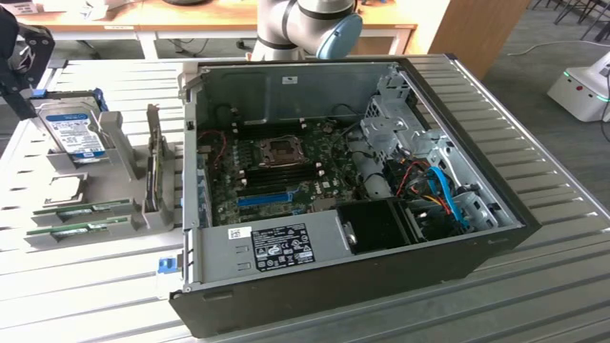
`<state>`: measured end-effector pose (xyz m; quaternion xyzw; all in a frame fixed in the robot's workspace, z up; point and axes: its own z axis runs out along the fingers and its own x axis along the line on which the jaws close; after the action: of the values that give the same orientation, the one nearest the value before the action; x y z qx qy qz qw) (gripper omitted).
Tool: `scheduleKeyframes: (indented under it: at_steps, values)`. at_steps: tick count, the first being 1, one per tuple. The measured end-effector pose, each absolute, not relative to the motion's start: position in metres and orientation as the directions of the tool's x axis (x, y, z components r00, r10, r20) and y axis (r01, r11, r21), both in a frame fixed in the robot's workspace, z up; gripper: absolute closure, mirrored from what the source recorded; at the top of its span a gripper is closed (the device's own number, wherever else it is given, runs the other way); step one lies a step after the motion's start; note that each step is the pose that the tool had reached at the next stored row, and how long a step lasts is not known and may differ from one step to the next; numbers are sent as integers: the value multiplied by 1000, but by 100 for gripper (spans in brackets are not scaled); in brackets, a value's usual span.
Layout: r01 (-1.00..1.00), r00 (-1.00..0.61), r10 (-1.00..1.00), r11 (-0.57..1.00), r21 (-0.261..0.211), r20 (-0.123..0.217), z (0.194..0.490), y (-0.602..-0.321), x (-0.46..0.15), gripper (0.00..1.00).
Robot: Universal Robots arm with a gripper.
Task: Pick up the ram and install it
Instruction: 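Pick up the ram and move it above insertion slot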
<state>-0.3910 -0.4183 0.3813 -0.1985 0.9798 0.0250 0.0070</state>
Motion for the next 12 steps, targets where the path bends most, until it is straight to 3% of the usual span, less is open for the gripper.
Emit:
scheduleKeyframes:
  at_steps: [12]
  values:
    - [-566,-824,-566,823,46,-24,381,-418,-391,89]
